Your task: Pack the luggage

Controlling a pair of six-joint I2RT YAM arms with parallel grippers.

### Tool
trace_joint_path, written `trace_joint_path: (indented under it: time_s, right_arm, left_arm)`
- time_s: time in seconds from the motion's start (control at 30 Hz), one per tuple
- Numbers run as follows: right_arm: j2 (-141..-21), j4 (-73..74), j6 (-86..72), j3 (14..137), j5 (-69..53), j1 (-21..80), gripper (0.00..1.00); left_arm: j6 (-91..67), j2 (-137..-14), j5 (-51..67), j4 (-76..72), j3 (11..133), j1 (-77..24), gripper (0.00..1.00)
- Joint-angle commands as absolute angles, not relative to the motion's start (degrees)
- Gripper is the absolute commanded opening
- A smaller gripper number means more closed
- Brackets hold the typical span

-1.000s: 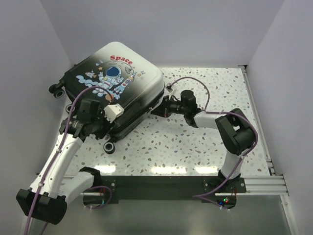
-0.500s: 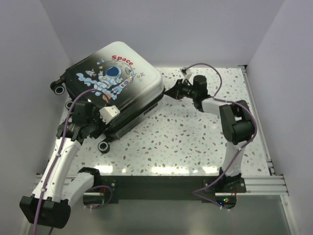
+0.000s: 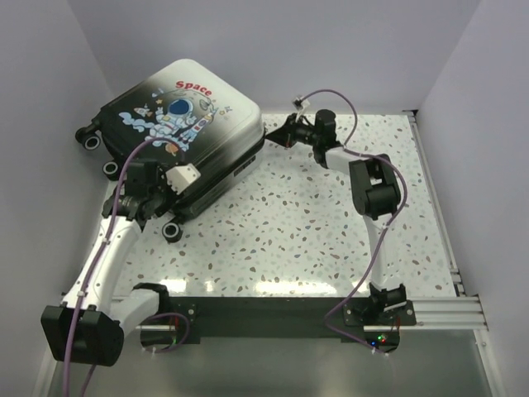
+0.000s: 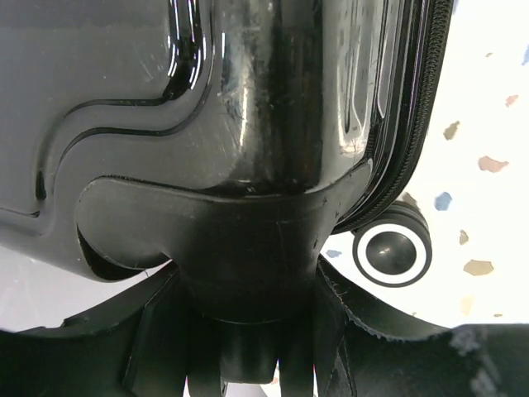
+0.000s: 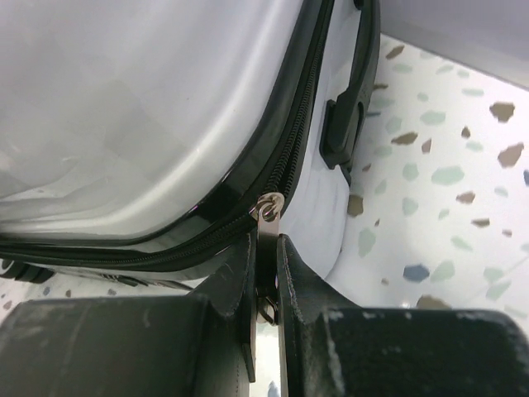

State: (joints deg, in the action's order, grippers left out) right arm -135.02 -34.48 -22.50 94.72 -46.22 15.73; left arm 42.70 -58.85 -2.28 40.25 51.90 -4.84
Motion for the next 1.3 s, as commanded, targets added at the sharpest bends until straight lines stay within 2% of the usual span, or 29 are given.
trace_joint_path:
  time_s: [0.0,0.1,0.33,0.53,0.63,0.8,0.93,1.03,1.27]
  right_arm:
    - [-137.5,-42.0,-20.8,99.9,-37.4,12.5,0.00]
    - [-133.9,-42.3,-20.4,95.9,-38.8,12.3,0.00]
    - [-120.5,-41.7,-20.8,78.2,-41.2,8.3,0.00]
    - [-107.6,-35.7,-18.0,65.5,-42.9,3.4,0.00]
    - [-98.2,-29.7,-15.0,57.7,-45.8,0.2,0.00]
    - [-76.2,-3.3,-0.4,46.1,-53.3,-3.6,0.00]
    - [-66.1,9.7,4.3,43.0,-54.9,-3.6,0.00]
    - [-65.9,11.3,6.7,43.9,-52.8,-5.2,0.00]
    - [-82.6,3.8,8.8,54.9,-57.2,-9.3,0.00]
  left_arm:
    - [46.3,-60.6,-11.1,42.1,49.9,-2.2,0.00]
    - [47.5,-60.5,-10.6,42.3,49.2,-2.2,0.00]
    - [57.8,-54.0,-6.6,42.6,45.0,-2.7,0.00]
    - [64.2,-49.0,-2.8,44.5,43.4,-2.7,0.00]
    - [63.0,-48.0,-3.0,42.9,42.6,-2.6,0.00]
    - [54.6,-51.5,-1.8,42.7,44.6,-2.3,0.00]
    - [52.3,-54.9,-3.5,37.4,43.9,-1.8,0.00]
    - [50.7,-58.6,-5.3,33.7,44.4,-1.4,0.00]
    - [50.4,-65.2,-6.9,28.7,46.8,-0.4,0.00]
